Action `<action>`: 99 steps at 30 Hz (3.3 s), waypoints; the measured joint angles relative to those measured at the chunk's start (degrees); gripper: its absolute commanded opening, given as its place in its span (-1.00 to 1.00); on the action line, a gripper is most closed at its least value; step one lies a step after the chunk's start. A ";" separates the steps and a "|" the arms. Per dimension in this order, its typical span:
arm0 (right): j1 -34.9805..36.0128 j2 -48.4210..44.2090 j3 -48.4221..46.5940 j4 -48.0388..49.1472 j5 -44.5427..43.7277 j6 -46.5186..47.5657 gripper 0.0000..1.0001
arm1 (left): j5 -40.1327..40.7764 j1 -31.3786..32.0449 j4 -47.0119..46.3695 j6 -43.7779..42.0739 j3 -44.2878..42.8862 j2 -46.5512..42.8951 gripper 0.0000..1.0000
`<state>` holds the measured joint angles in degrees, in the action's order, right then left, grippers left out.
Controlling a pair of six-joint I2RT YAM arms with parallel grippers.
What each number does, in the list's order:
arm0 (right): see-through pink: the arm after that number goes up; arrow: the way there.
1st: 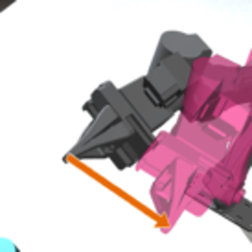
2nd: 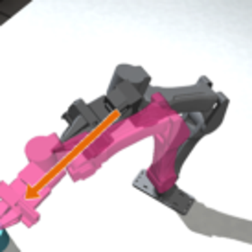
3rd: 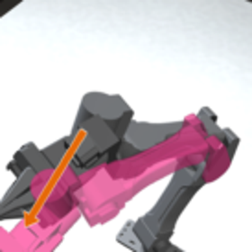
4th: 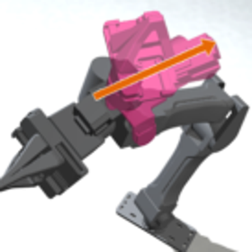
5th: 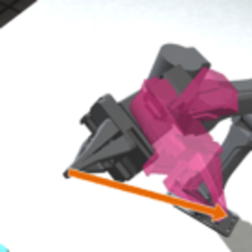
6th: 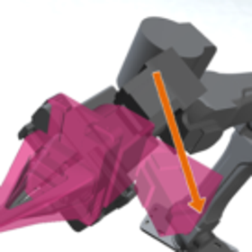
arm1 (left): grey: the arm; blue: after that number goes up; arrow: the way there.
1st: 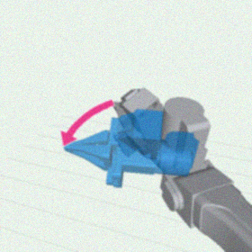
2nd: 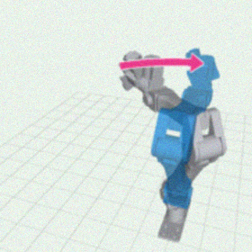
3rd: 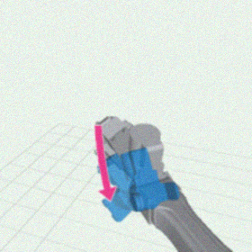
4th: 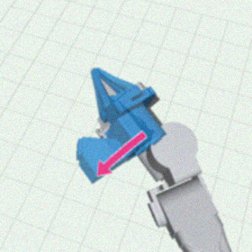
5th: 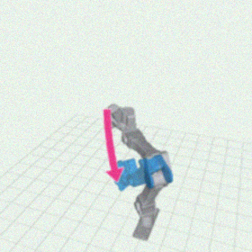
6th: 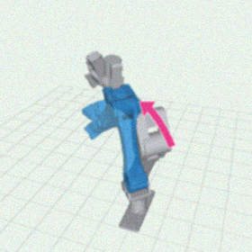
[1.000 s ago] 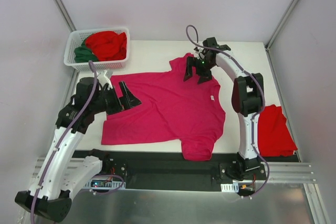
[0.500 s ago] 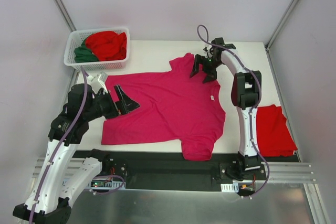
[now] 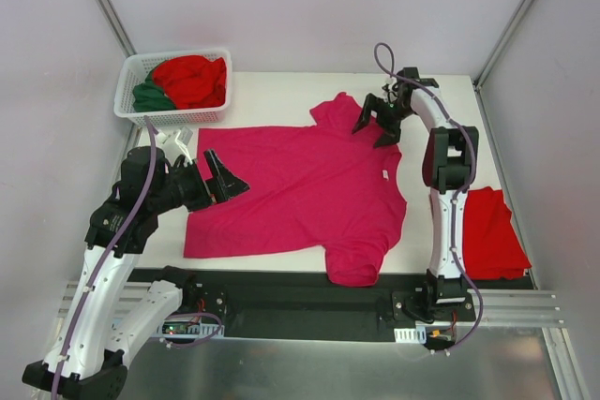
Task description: Fold and stack the t-shirts
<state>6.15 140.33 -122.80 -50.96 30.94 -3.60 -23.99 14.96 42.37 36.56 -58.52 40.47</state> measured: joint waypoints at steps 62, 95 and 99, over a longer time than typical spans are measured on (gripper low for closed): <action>-2.86 -1.42 2.36 1.60 -0.07 0.81 0.92 | -0.09 0.00 0.09 3.06 0.39 -2.64 0.99; 2.40 -34.18 33.14 2.51 -3.32 1.49 0.92 | -1.49 0.00 2.67 1.92 0.37 -3.69 0.99; 9.05 -47.10 44.81 3.65 -3.10 2.51 0.92 | -1.51 0.00 2.69 1.46 0.39 -3.04 0.99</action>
<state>15.20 93.23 -78.00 -47.31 27.83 -1.08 -25.50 14.96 45.06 38.02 -58.13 37.43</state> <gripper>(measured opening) 0.960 0.993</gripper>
